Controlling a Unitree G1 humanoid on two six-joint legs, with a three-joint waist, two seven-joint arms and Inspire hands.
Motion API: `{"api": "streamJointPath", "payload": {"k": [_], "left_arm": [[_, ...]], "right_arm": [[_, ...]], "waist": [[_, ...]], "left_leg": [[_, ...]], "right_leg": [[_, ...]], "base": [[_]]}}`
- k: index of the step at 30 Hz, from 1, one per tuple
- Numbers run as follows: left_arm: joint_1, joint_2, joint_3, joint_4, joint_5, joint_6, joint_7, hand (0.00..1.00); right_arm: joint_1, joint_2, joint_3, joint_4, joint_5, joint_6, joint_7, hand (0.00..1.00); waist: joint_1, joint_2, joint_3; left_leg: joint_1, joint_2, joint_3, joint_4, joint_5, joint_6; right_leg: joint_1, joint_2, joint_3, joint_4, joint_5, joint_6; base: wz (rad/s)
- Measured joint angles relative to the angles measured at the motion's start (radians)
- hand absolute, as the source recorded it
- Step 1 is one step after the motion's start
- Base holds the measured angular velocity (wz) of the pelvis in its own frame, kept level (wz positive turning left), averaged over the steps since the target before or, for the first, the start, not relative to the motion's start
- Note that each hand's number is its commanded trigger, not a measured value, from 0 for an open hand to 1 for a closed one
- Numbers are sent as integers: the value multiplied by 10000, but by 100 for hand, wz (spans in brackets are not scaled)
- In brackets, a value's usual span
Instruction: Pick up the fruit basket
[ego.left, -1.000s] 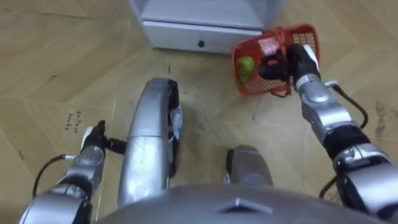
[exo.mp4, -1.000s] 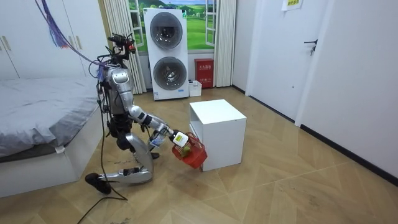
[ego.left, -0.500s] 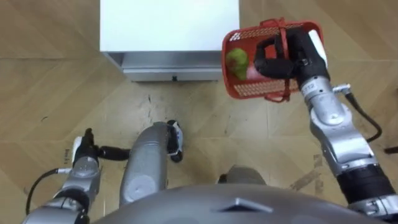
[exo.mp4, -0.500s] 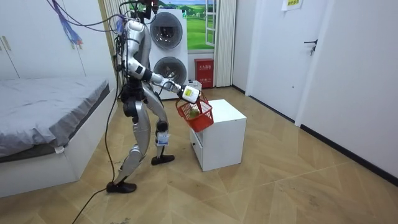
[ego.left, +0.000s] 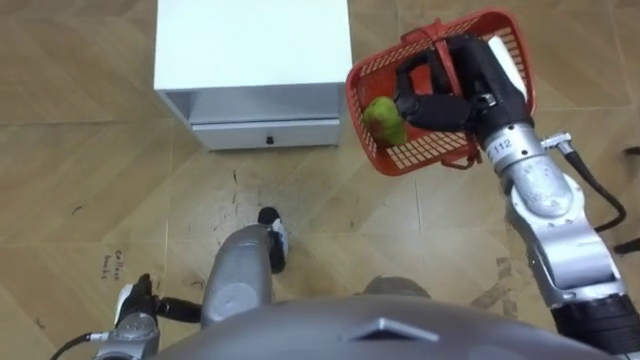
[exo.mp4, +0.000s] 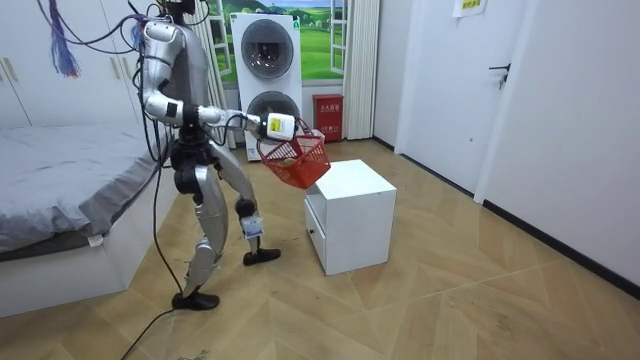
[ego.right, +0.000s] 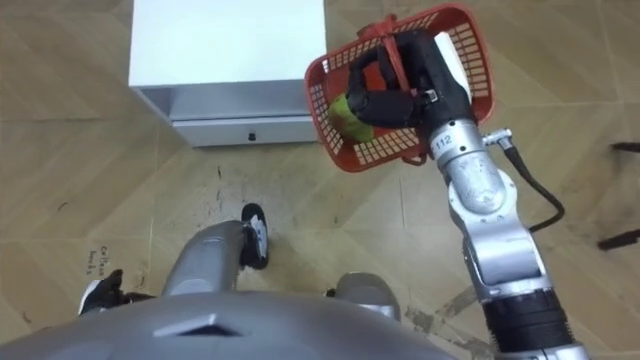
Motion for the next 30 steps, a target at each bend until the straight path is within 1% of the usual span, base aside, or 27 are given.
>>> {"api": "streamJointPath", "payload": {"k": [3, 5, 7, 9, 13, 14, 15, 16, 17, 18, 19, 20, 21, 22, 23, 24, 25, 26, 27, 28, 29, 30], "left_arm": [[15, 4, 1, -57, -2, -5, -51, 0], [60, 4, 75, -55, 1, 5, -53, 0], [83, 2, 184, -36, 14, 32, -69, 0], [146, 2, 348, -41, 108, 79, -69, 0], [504, -10, 355, -33, 233, 146, -93, 0], [577, -14, 355, -30, 234, 155, -133, 0], [611, -20, 355, -33, 237, 156, -151, 0], [618, -41, 363, -67, 283, 156, -235, 0], [650, -74, 380, -52, 442, 167, -301, 0], [650, -87, 380, -51, 487, 167, -319, 0], [649, -92, 382, -54, 523, 167, -348, 0], [586, -110, 381, -56, 643, 168, -366, 0], [527, -134, 381, -56, 678, 165, -372, 0], [415, -145, 386, -59, 758, 167, -416, 0], [310, -144, 511, -65, 889, 168, -438, 0], [272, -146, 637, -65, 891, 170, -438, 0], [97, -105, 764, -81, 865, 193, -417, 0], [19, -72, 805, -142, 861, 270, -407, 0], [16, -67, 821, -167, 861, 305, -400, 0], [-11, -71, 789, -253, 861, 342, -322, 0], [-56, -80, 729, -494, 866, 350, -206, 0], [-168, -91, 726, -510, 876, 337, -189, 0]], "right_arm": [[0, 0, -1, -159, 0, 1, 52, 100], [-6, 10, -5, -197, 18, 0, 71, 100], [-17, 10, -12, -197, 18, 1, 70, 100], [-70, 10, -12, -197, 15, 4, 81, 100], [-325, 5, -78, -455, 17, 13, 192, 100], [-326, 29, -122, -601, 16, 13, 192, 100], [-327, 45, -131, -662, 16, 12, 195, 100], [-344, 60, -146, -797, 17, 9, 249, 100], [-360, 60, -195, -918, 7, 7, 313, 100], [-378, 60, -240, -972, 10, 6, 339, 100], [-457, 90, -327, -1000, 22, 6, 423, 100], [-581, 85, -402, -999, 24, 4, 456, 100], [-649, 78, -426, -998, 23, 4, 451, 100], [-702, 91, -431, -998, 2, 3, 419, 100], [-701, 123, -395, -929, -42, 1, 424, 100], [-697, 161, -391, -878, -95, 1, 427, 100], [-678, 254, -383, -813, -123, -1, 431, 100], [-669, 327, -359, -759, -167, -4, 444, 100], [-652, 352, -361, -745, -184, -4, 461, 100], [-646, 372, -366, -755, -178, -7, 493, 100], [-698, 388, -366, -756, -168, -18, 499, 100], [-687, 385, -369, -755, -165, -17, 494, 100]], "waist": [[-5, -73, -34], [79, -179, -52], [247, -188, -54], [304, -167, -39], [439, -144, -27], [534, -164, -19], [543, -188, -11], [617, -239, -6], [691, -258, -13], [733, -270, -7], [811, -321, -9], [780, -381, -21], [769, -380, -21], [715, -370, -21], [731, -337, -1], [739, -312, 19], [705, -286, 27], [728, -257, 44], [747, -212, 52], [713, -114, 62], [739, -34, 54], [737, -40, 24]], "left_leg": [[165, 1, 6, -81, 8, -27], [291, 9, 22, -164, -7, -56], [294, 46, 44, -125, -33, -86], [292, 42, 44, -103, -84, -90], [292, 23, 139, 140, -388, -97], [318, -32, 147, 203, -483, -105], [356, -53, 180, 200, -522, -86], [445, -111, 314, 211, -641, -61], [479, -226, 344, 259, -758, -32], [473, -270, 400, 306, -854, -3], [441, -445, 542, 330, -1034, 62], [439, -629, 574, 355, -1201, 159], [463, -731, 574, 367, -1282, 218], [529, -904, 591, 389, -1392, 318], [706, -931, 742, 529, -1611, 445], [837, -927, 834, 559, -1754, 493], [1142, -970, 828, 505, -2008, 538], [1505, -1009, 845, 453, -2210, 595], [1687, -1041, 836, 386, -2290, 628], [2040, -1104, 765, 99, -2430, 676], [2226, -1085, 672, -63, -2533, 689], [2304, -1069, 601, -168, -2538, 688]], "right_leg": [[217, 20, -34, -177, 33, -23], [368, 4, -29, -352, 59, -19], [442, 32, -16, -509, 122, -31], [520, 41, -41, -634, 153, -28], [687, -41, -14, -819, 142, -6], [803, -82, 15, -913, 128, 23], [862, -119, 20, -981, 117, 43], [964, -242, 85, -1075, 89, 101], [1128, -341, 73, -1239, 88, 182], [1222, -394, 79, -1308, 88, 228], [1313, -575, 102, -1370, 68, 328], [1336, -773, 125, -1246, 62, 446], [1268, -879, 196, -1014, 78, 484], [919, -1104, 325, -141, 198, 713], [560, -1304, 296, 852, 589, 1012], [401, -1371, 283, 1377, 879, 1014], [123, -1513, 266, 2351, 1630, 893], [-93, -1645, 245, 3130, 2563, 765], [-183, -1677, 255, 3432, 3056, 728], [-385, -1728, 245, 3909, 3773, 777], [-804, -1741, 284, 4285, 3533, 810], [-1063, -1695, 257, 4440, 3246, 806]], "base": [[1], [0], [-2], [0], [-4], [3], [-6], [0], [0], [0], [7], [13], [31], [32], [30], [21], [12], [12], [7], [-4], [-6], [-4]]}}
